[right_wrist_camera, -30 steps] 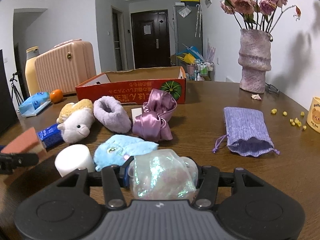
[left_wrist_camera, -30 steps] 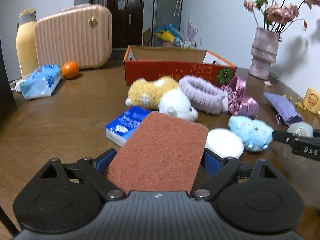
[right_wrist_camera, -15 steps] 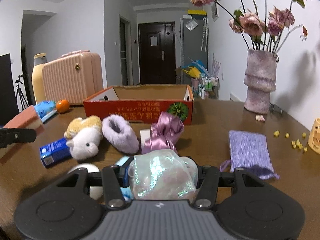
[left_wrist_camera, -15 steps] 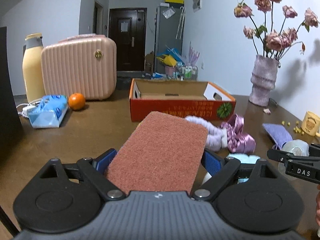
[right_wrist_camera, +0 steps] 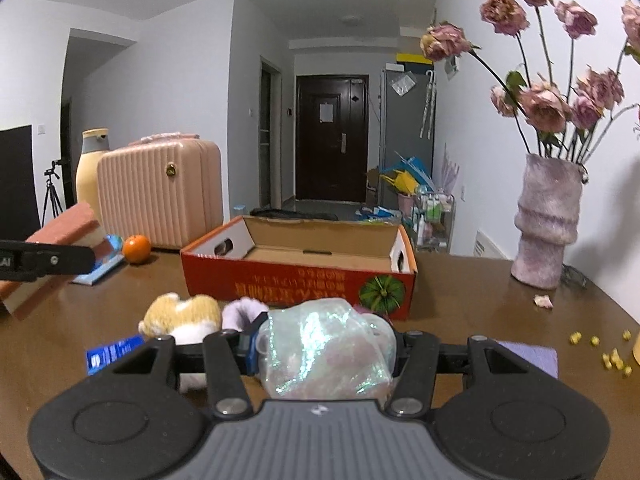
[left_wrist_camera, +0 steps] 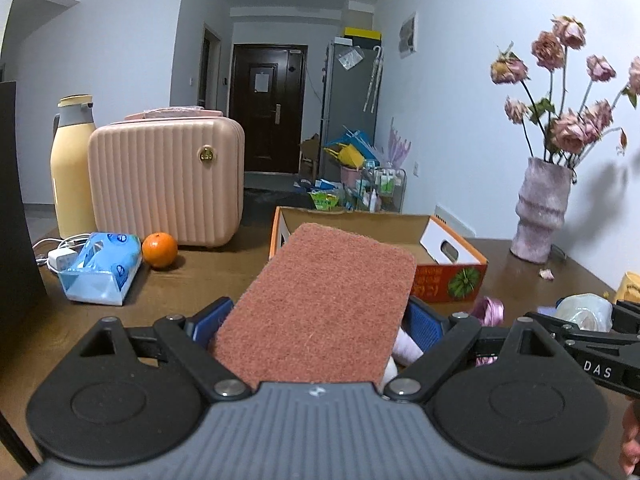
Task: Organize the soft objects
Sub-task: 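Carry the clear bag and red-brown sponge over the cardboard box with both grippers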
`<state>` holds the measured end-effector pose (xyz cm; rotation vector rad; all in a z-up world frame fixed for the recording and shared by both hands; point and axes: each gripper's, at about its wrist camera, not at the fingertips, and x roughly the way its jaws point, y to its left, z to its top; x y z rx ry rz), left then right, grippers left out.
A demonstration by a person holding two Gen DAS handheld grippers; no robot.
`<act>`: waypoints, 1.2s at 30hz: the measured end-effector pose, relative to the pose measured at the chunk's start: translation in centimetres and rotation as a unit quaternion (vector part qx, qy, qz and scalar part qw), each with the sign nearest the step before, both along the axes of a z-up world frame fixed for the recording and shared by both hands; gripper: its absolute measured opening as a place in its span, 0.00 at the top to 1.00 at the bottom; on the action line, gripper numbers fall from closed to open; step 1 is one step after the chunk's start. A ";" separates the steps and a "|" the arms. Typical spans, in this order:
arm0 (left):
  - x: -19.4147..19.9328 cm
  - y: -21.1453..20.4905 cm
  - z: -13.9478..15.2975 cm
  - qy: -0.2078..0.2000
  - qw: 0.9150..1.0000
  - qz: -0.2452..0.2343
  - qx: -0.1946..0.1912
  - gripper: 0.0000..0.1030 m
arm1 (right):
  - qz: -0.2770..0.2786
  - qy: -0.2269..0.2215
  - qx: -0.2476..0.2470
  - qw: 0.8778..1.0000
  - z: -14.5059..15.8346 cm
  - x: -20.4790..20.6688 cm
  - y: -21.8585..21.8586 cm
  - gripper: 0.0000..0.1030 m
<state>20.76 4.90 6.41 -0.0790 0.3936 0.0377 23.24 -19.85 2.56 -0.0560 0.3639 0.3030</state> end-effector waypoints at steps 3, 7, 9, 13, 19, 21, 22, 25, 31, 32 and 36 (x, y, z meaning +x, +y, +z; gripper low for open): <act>1.1 0.3 0.4 -0.004 1.000 0.005 -0.005 0.11 | 0.004 -0.008 0.002 1.000 0.6 1.0 0.7 0.49; 2.6 0.5 0.8 -0.011 1.000 0.008 -0.008 0.11 | 0.009 -0.013 0.008 1.000 1.1 2.6 1.4 0.49; 3.3 0.7 1.0 -0.014 1.000 0.010 -0.007 0.11 | 0.012 -0.015 0.008 1.000 1.3 3.4 1.8 0.49; 4.8 1.3 1.2 -0.016 1.000 0.019 -0.007 0.11 | 0.012 -0.018 0.007 1.000 1.6 5.0 2.4 0.49; 7.0 1.8 1.4 -0.019 0.999 0.027 -0.008 0.11 | 0.015 -0.019 0.009 1.000 1.9 7.2 3.3 0.49; 7.7 1.8 1.5 -0.021 0.999 0.027 -0.009 0.11 | 0.014 -0.019 0.010 1.000 1.9 8.0 3.4 0.49; 8.0 1.8 1.6 -0.022 0.999 0.027 -0.009 0.11 | 0.013 -0.018 0.010 1.000 1.9 8.4 3.5 0.49; 9.0 1.9 1.7 -0.026 0.999 0.027 -0.009 0.11 | 0.007 -0.019 0.010 1.000 2.1 9.6 3.6 0.48; 11.3 1.9 1.6 -0.026 0.999 0.031 -0.008 0.11 | 0.000 -0.018 0.012 1.000 2.5 12.2 3.7 0.48; 11.7 1.9 1.6 -0.026 0.999 0.031 -0.008 0.11 | 0.000 -0.017 0.012 1.000 2.5 12.7 3.8 0.48; 13.5 1.9 1.4 -0.023 0.999 0.035 -0.007 0.11 | -0.007 -0.012 0.008 1.000 2.5 14.4 4.0 0.48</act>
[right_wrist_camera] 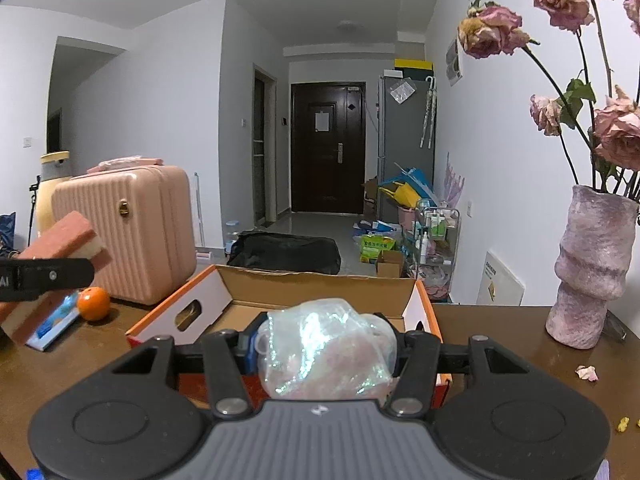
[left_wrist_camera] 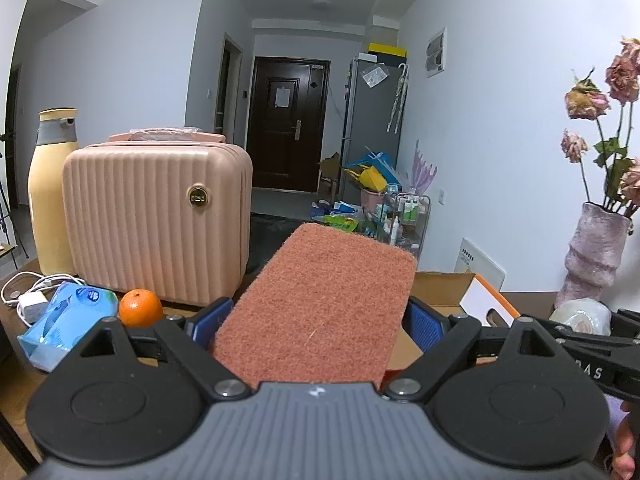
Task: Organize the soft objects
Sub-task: 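Carry the clear bag and red-brown sponge over the cardboard box with both grippers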
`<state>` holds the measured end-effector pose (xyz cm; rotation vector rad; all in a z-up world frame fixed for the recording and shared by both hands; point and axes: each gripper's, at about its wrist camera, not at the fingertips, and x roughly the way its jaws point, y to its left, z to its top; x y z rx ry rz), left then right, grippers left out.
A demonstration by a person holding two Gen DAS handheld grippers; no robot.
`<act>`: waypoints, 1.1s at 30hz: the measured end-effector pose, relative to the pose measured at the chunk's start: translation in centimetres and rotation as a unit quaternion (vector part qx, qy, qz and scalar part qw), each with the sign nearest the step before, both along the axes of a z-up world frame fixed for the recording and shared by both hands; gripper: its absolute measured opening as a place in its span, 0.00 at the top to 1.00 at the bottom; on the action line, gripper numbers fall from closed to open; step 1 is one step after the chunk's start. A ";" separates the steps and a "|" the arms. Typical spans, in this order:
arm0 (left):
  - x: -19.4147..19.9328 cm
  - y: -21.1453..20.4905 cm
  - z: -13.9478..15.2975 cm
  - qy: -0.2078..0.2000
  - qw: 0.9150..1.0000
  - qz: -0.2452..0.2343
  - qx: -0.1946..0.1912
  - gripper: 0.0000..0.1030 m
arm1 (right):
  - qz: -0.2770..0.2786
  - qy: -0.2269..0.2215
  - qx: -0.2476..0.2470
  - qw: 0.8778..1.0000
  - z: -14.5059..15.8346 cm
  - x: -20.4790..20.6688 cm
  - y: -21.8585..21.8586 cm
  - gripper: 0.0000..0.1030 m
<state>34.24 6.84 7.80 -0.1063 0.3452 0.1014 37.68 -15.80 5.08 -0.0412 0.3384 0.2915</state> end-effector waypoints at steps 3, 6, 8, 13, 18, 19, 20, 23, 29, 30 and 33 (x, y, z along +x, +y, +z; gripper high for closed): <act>1.4 0.1 -0.1 0.005 1.000 0.000 -0.004 0.11 | -0.002 0.005 0.005 1.000 0.2 1.4 0.1 0.48; 2.9 0.1 -0.2 0.008 1.000 0.000 -0.002 0.11 | -0.003 0.008 0.003 1.000 0.3 2.7 0.3 0.47; 4.0 0.0 -0.3 0.010 1.000 0.000 -0.003 0.11 | -0.006 0.011 -0.002 1.000 0.3 3.6 0.6 0.47; 6.9 -0.1 -0.4 0.018 1.000 0.003 -0.007 0.11 | -0.012 0.028 -0.015 0.999 0.3 6.3 1.2 0.47; 10.0 0.0 -0.5 0.026 1.000 0.010 0.000 0.11 | -0.015 0.055 -0.034 0.998 0.3 9.1 1.8 0.47; 10.7 0.0 -0.6 0.029 1.000 0.009 0.002 0.11 | -0.016 0.061 -0.040 0.997 0.2 9.7 1.9 0.46; 11.4 0.0 -0.8 0.032 0.999 0.010 0.005 0.11 | -0.019 0.064 -0.043 0.997 0.1 10.2 2.0 0.46; 13.4 -0.3 -1.9 0.051 0.998 0.018 0.017 0.11 | -0.022 0.081 -0.046 0.995 -0.9 11.9 2.4 0.46; 15.3 -0.7 -4.4 0.067 0.997 0.028 0.035 0.11 | -0.021 0.096 -0.043 0.994 -3.7 13.9 3.4 0.47; 15.5 -0.9 -4.7 0.069 0.996 0.030 0.041 0.11 | -0.022 0.097 -0.041 0.994 -4.1 14.0 3.4 0.47; 15.8 -1.4 -5.4 0.080 0.995 0.034 0.056 0.11 | -0.024 0.100 -0.039 0.994 -4.8 14.4 3.5 0.47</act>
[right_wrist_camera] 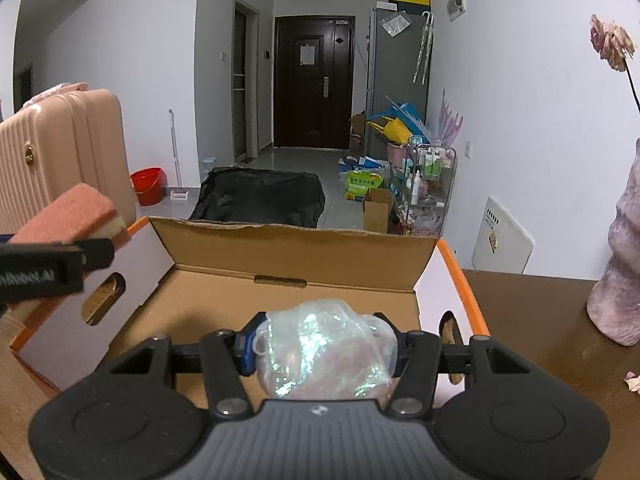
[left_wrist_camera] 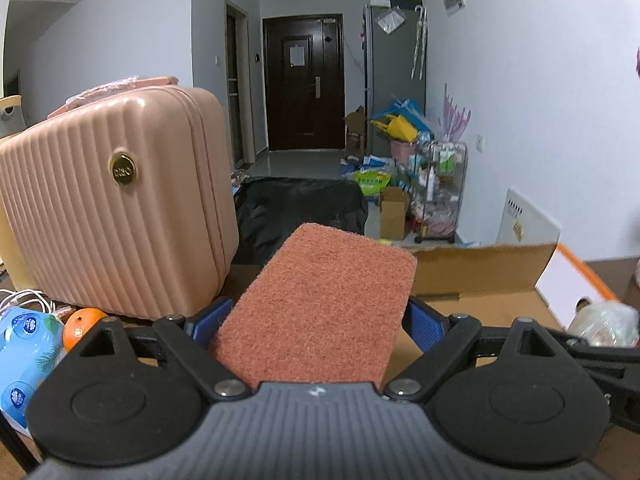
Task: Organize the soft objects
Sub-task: 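Carry the clear bag and red-brown sponge over the cardboard box with both grippers, then open both grippers to drop the bag and sponge into the box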
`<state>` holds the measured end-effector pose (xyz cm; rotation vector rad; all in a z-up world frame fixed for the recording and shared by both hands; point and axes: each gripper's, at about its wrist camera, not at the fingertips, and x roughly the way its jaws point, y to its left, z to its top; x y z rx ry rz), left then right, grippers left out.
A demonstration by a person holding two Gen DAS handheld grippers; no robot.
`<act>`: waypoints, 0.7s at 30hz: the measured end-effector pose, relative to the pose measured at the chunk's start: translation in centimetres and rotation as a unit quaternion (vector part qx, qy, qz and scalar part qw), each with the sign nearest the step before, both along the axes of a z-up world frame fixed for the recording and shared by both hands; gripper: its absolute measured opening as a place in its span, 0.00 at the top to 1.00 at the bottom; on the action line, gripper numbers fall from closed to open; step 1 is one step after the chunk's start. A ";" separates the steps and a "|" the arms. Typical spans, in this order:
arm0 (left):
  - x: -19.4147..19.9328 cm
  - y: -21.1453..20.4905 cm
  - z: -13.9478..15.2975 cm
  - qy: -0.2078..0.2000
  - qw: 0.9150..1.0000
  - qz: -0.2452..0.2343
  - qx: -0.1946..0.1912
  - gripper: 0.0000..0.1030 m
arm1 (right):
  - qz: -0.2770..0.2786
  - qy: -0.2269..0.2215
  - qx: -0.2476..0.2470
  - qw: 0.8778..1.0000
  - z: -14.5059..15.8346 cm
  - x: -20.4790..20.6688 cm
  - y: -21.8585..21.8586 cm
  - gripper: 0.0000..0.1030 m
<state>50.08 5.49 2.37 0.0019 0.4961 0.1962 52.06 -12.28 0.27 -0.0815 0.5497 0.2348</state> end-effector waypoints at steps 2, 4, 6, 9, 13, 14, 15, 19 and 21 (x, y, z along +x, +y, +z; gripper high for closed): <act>0.1 0.0 -0.3 0.003 1.000 -0.002 0.000 0.11 | -0.001 0.003 -0.001 1.000 -0.3 0.1 0.1 0.47; 0.2 0.0 -0.4 0.005 1.000 -0.002 0.003 0.11 | -0.003 0.010 -0.008 1.000 -0.7 0.4 0.3 0.47; 0.2 0.1 -0.5 0.005 1.000 -0.002 0.004 0.11 | -0.006 0.017 -0.012 1.000 -1.1 0.7 0.4 0.47; 0.2 0.0 -0.5 0.002 1.000 -0.006 0.001 0.11 | -0.009 0.022 -0.013 1.000 -1.3 0.9 0.3 0.47; 0.1 0.2 -0.3 0.000 1.000 -0.004 -0.002 0.04 | -0.010 0.021 -0.013 1.000 -1.3 0.9 0.3 0.24; 0.0 0.3 -0.3 -0.002 1.000 -0.003 -0.007 0.00 | -0.011 0.022 -0.014 1.000 -1.2 0.9 0.3 0.19; -0.1 0.4 -0.2 -0.005 1.000 -0.002 -0.011 0.00 | -0.014 0.019 -0.016 1.000 -1.2 0.9 0.2 0.10; -0.1 1.0 -0.1 -0.006 1.000 0.008 -0.029 0.00 | -0.022 0.012 -0.014 1.000 -0.8 0.5 -0.2 0.00; 0.0 1.3 -0.1 -0.004 0.999 0.012 -0.031 0.00 | -0.022 0.013 -0.006 1.000 -0.6 0.5 -0.4 0.00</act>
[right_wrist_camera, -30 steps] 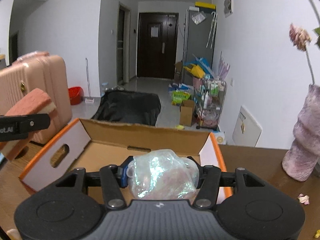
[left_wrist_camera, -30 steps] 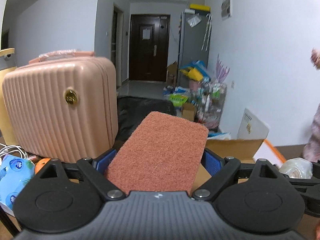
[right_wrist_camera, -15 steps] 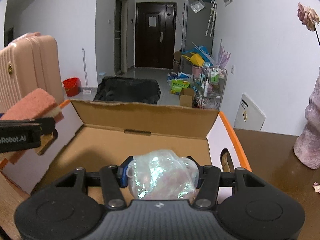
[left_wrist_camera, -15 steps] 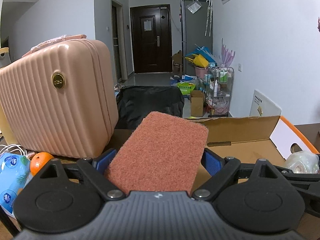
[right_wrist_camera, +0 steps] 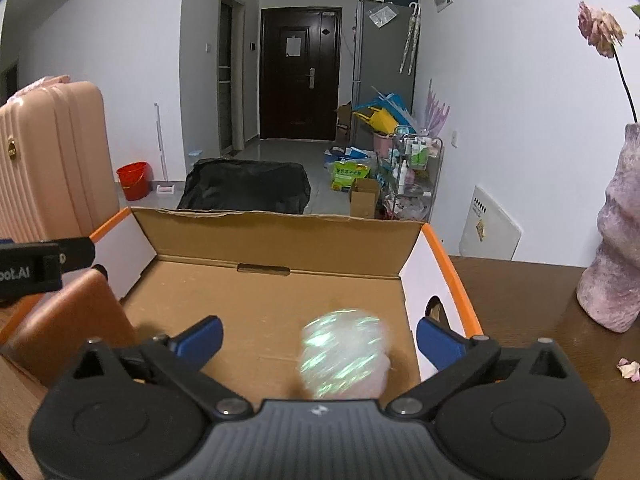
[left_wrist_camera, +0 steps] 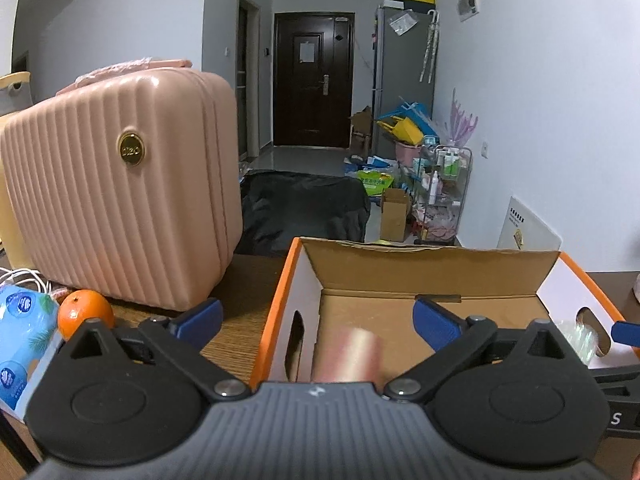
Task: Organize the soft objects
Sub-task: 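Open both grippers to drop the bag and sponge into the box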
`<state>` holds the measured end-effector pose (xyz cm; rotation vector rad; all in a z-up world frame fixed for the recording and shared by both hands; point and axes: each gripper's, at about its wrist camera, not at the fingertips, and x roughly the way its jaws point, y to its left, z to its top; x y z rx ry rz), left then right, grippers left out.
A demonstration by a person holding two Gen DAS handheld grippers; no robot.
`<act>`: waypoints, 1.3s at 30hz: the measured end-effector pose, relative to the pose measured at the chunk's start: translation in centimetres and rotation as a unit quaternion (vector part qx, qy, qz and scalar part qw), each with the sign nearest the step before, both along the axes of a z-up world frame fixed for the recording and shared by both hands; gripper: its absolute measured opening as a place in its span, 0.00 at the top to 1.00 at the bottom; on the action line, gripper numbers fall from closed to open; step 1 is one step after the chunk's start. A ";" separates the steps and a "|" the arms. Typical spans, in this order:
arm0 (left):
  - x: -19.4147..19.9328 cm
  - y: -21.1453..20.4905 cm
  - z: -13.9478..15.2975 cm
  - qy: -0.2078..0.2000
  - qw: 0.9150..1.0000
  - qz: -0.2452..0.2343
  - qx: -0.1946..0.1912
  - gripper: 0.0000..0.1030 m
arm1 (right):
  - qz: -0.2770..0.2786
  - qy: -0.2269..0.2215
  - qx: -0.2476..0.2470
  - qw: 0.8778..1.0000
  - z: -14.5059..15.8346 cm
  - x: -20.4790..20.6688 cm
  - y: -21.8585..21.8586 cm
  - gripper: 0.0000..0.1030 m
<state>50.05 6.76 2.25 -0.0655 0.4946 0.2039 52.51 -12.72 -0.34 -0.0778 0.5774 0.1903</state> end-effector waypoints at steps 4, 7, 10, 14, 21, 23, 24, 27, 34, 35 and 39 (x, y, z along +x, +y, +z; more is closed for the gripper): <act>-0.1 -0.1 0.1 -0.001 1.000 -0.001 0.002 0.00 | -0.001 0.005 0.002 1.000 0.0 0.1 -0.2 0.00; -0.3 -0.3 0.3 -0.003 1.000 -0.003 0.004 0.00 | -0.002 0.001 0.002 1.000 0.2 -0.1 -0.3 0.00; -1.0 -0.3 1.2 -0.011 1.000 -0.008 0.001 0.00 | -0.006 -0.005 0.007 1.000 0.6 -0.5 -0.5 0.00; -2.6 -0.2 2.5 -0.027 0.999 -0.023 -0.001 0.00 | -0.006 -0.023 0.013 1.000 2.0 -2.0 -0.9 0.00; -5.1 -0.3 3.4 -0.033 0.999 -0.040 0.003 0.00 | 0.002 -0.049 0.008 0.999 4.1 -5.3 -1.7 0.00; -5.7 -0.3 3.6 -0.035 0.998 -0.042 0.003 0.00 | 0.004 -0.054 0.003 0.999 4.4 -6.3 -1.7 0.00; -6.0 -0.3 3.7 -0.037 0.998 -0.042 0.004 0.00 | 0.007 -0.058 0.000 0.998 4.6 -6.9 -1.7 0.00; -7.1 -0.4 3.8 -0.040 0.998 -0.042 0.006 0.00 | 0.015 -0.068 -0.007 0.998 5.1 -8.5 -1.7 0.00; -10.1 0.0 4.0 -0.047 0.998 -0.050 0.007 0.00 | 0.025 -0.079 -0.017 0.996 5.4 -12.0 -2.0 0.00; -10.5 0.0 4.1 -0.048 0.998 -0.051 0.007 0.00 | 0.027 -0.080 -0.018 0.996 5.3 -12.5 -2.1 0.00; -12.1 0.2 4.2 -0.052 0.997 -0.054 0.010 0.00 | 0.028 -0.089 -0.015 0.996 5.5 -14.5 -2.5 0.00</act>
